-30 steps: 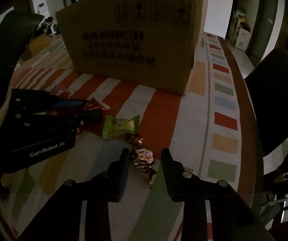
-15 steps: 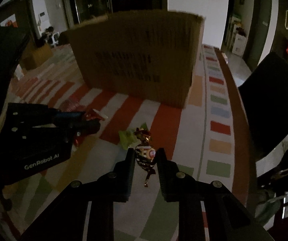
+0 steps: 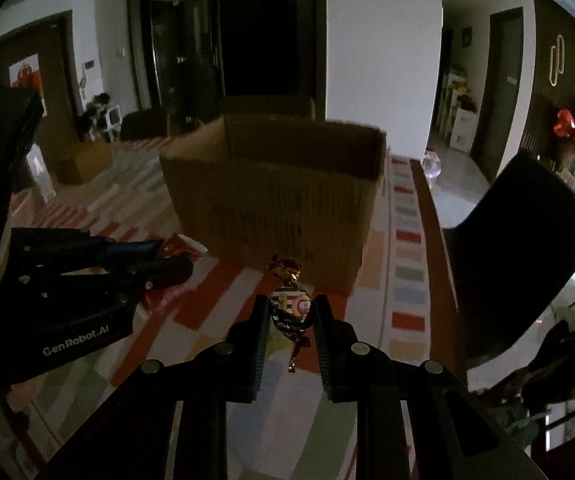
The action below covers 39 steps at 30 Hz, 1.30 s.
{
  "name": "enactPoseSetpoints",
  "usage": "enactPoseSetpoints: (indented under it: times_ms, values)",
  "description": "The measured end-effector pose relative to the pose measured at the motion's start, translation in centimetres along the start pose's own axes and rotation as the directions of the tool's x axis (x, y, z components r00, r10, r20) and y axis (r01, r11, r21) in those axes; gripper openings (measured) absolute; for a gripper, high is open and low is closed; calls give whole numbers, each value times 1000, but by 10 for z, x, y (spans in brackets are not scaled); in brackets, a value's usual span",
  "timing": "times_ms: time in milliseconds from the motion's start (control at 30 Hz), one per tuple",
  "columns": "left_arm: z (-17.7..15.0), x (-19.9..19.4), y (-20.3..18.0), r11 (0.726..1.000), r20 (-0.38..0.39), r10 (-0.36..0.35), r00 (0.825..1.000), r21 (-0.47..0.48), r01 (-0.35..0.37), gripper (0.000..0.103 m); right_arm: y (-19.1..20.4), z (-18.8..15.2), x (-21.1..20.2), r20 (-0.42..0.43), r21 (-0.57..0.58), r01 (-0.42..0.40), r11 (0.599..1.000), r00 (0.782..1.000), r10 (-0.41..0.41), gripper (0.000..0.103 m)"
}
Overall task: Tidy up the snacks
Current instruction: 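Carry the round candy in the right tool while the left tool carries the red bar to the box, then open the right tool over the box while the left tool releases the red bar inside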
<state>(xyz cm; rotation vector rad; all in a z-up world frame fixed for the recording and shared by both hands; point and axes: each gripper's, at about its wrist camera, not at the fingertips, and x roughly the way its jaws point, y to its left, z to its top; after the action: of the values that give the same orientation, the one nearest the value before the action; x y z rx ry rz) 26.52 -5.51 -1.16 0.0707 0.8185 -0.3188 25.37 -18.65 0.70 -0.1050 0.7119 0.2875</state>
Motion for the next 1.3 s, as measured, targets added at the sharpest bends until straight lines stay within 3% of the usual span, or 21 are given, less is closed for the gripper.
enactPoseSetpoints:
  times_ms: [400,667,1033,1300]
  values:
    - [39,-19,20,999,84,47,995,21,-49,22,1,46,-6,90,33,9,999,996,-12,23]
    - [71,-17,36,997,97,73,993,24,-75,22,2,80,2,119,32,36,999,992,-39,23]
    - [110,5,53,996,80,87,993,17,-89,22,-3,120,32,80,48,37,998,996,-41,23]
    - [129,34,66,996,36,86,996,-3,-86,23,-10,130,62,36,67,38,997,999,-40,24]
